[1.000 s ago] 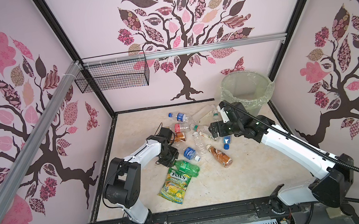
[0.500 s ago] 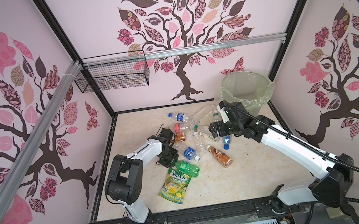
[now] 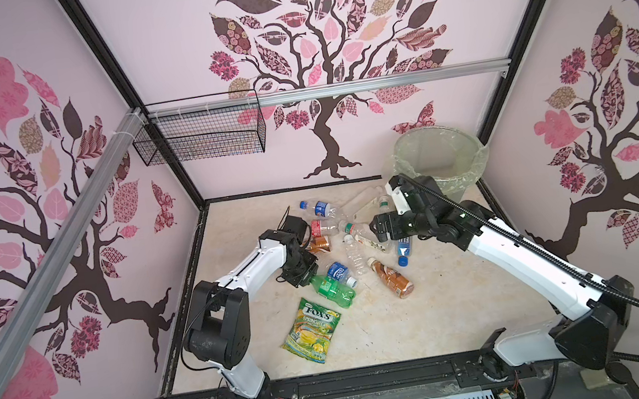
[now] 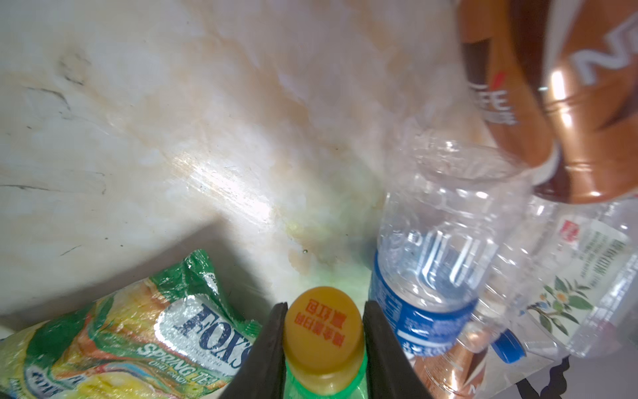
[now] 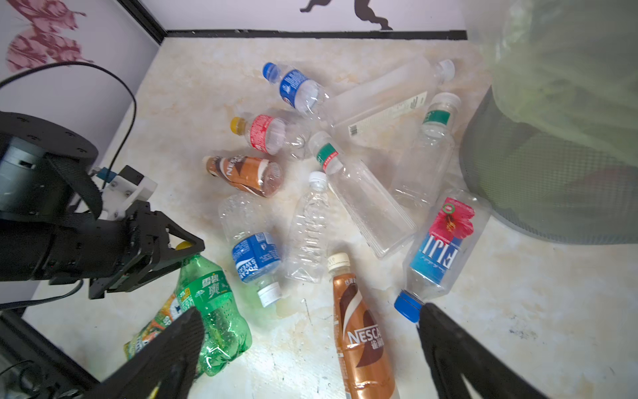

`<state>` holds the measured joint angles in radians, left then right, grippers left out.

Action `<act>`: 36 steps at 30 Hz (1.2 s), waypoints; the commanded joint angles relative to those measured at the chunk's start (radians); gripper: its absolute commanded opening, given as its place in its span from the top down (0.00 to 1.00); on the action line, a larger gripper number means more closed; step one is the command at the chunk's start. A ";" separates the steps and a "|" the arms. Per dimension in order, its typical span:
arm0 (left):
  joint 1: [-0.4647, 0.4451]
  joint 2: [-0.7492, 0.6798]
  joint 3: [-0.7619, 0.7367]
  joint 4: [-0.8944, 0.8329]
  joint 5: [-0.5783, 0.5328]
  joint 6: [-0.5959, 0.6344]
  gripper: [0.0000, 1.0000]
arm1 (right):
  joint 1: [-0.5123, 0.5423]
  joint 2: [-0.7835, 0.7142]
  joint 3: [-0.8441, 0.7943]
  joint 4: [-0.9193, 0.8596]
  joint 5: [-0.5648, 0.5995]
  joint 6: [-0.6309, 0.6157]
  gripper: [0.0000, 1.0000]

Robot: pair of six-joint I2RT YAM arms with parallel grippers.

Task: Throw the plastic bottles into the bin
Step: 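Lift the green soda bottle with the left gripper toward the right gripper, then grasp the green soda bottle with the right gripper while the left releases it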

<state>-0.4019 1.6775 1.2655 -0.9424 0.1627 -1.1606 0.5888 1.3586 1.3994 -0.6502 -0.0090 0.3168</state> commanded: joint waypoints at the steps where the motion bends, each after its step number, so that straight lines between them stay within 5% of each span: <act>1: -0.002 -0.063 0.132 -0.070 -0.059 0.098 0.79 | 0.006 0.005 0.083 -0.042 -0.103 0.020 0.01; 9: -0.001 -0.053 0.396 0.123 -0.128 0.237 0.79 | 0.005 0.045 0.179 -0.023 -0.320 0.042 0.01; 14: -0.016 0.023 0.595 0.207 -0.046 0.291 0.79 | 0.005 0.072 0.208 0.030 -0.374 0.061 0.00; 19: -0.055 0.066 0.723 0.244 0.047 0.332 0.80 | 0.005 0.099 0.247 0.026 -0.343 0.001 0.00; 29: -0.101 0.070 0.777 0.215 0.110 0.381 0.81 | 0.005 0.150 0.313 -0.003 -0.091 -0.117 0.03; 36: -0.106 0.045 0.764 0.213 0.102 0.374 0.81 | 0.006 0.198 0.323 0.020 -0.105 -0.118 0.12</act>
<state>-0.5095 1.7531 2.0140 -0.7349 0.2596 -0.8028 0.5888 1.5326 1.6947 -0.6395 -0.1303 0.2134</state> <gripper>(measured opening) 0.326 0.892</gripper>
